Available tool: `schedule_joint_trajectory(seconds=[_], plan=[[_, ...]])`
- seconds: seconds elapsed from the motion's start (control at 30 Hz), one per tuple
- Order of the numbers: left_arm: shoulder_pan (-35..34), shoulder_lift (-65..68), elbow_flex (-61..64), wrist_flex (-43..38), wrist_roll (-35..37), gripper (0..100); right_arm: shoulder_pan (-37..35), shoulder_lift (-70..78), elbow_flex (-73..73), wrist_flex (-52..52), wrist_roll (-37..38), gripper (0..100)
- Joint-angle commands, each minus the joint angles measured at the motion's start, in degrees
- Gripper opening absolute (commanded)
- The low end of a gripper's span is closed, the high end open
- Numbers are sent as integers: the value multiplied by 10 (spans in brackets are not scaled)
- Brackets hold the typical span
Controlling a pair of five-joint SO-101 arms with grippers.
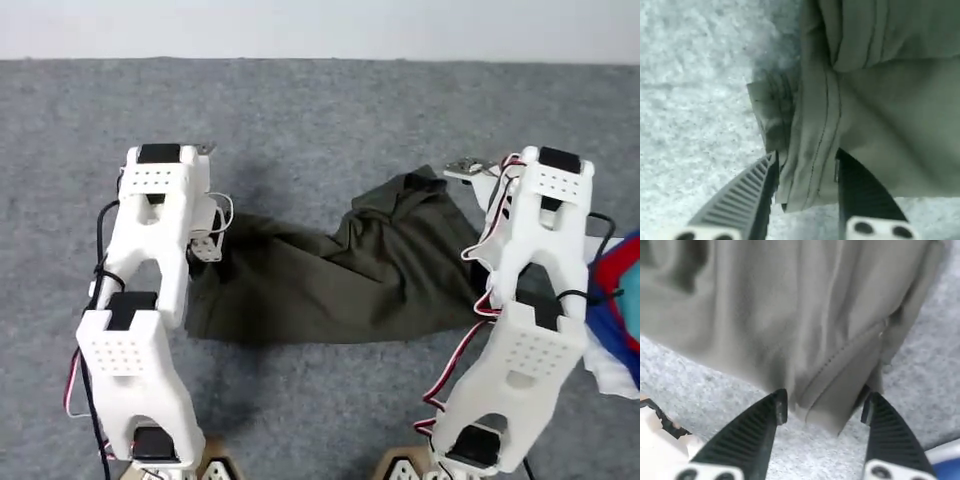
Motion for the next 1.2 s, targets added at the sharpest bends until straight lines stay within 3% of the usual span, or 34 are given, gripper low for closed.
schedule_joint_trajectory(seconds=[0.0,0.17,0.57,0.67,0.87,1.03,1.17], plan=[[20,8,7,19,-13,170,1,-27,-3,22,3,253],[57,54,8,18,-52,11,4,-27,-3,22,2,253],[44,3,34,20,-62,12,5,-27,-3,22,2,253],[24,-60,96,20,-73,12,5,-30,-3,22,2,253],[19,-186,298,20,-200,12,3,-30,-3,22,2,253],[17,-268,413,19,-212,12,3,-29,-3,22,2,253],[10,-295,422,18,-212,12,3,-31,-3,22,2,253]])
